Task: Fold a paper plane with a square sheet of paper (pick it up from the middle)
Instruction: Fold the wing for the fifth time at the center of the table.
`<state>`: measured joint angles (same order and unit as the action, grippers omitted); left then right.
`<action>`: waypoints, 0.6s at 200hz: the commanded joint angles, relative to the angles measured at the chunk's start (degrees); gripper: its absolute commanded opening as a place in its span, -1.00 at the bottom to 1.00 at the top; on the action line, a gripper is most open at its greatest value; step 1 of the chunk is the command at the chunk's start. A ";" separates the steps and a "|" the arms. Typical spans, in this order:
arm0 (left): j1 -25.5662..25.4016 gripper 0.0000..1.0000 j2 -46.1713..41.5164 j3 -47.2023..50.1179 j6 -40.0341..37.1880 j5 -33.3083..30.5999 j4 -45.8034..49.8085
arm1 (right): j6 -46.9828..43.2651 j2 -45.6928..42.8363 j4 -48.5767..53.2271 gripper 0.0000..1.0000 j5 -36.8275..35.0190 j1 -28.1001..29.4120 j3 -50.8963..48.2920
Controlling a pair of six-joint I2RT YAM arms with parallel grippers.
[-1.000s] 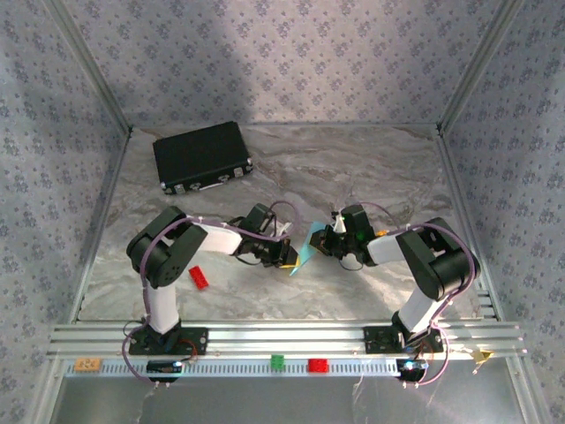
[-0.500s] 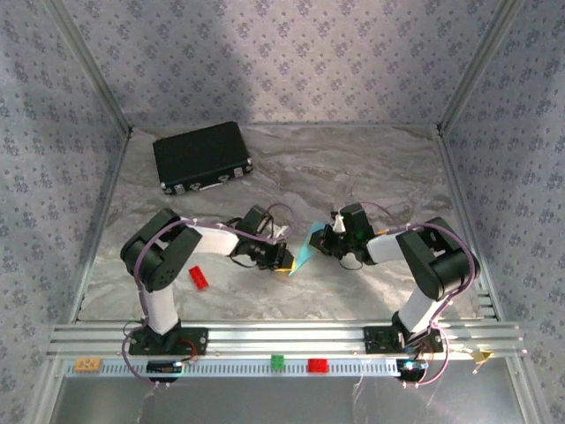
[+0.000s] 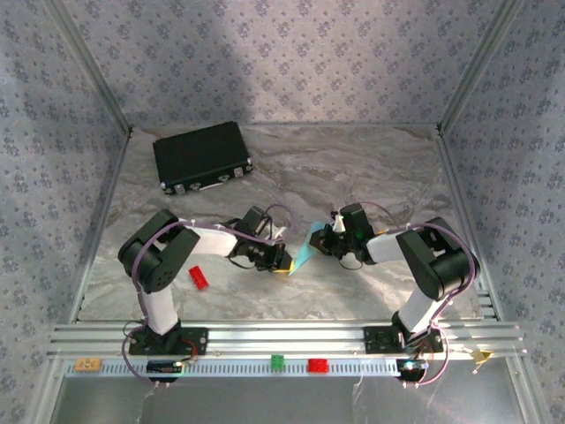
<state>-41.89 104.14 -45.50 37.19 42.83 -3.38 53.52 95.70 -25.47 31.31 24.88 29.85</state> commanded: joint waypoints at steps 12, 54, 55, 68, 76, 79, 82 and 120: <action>0.32 -1.00 -0.43 2.34 -0.98 -1.08 7.60 | -1.40 3.08 7.54 -0.84 -5.74 -0.34 -0.90; 0.32 -0.79 -3.32 2.87 -1.08 -1.98 7.68 | -1.58 3.46 7.54 -0.84 -5.46 -0.39 -0.64; 0.32 -0.79 -3.50 2.91 -1.12 -2.06 7.68 | -1.58 3.45 7.54 -0.84 -5.47 -0.37 -0.61; 0.34 -0.75 -6.62 3.22 -0.98 -3.45 7.95 | -1.67 3.44 7.54 -0.84 -5.24 -0.43 -0.49; 0.36 -0.71 -8.69 3.23 -0.88 -4.74 8.36 | -1.79 3.53 7.54 -0.84 -5.14 -0.37 -0.43; 0.32 -0.70 -9.48 3.14 -0.74 -4.99 8.36 | -1.83 3.53 7.61 -0.84 -5.12 -0.41 -0.36; 0.38 -0.69 -10.20 3.07 -0.60 -5.18 8.43 | -1.80 3.53 7.63 -0.84 -5.12 -0.41 -0.34; 0.41 -0.87 -11.07 -2.22 -1.72 -0.67 9.36 | -1.86 3.93 7.81 -0.84 -4.76 -0.50 -0.05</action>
<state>-41.74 92.73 -43.48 36.86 39.38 4.36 53.47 96.40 -25.06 31.38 24.88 30.72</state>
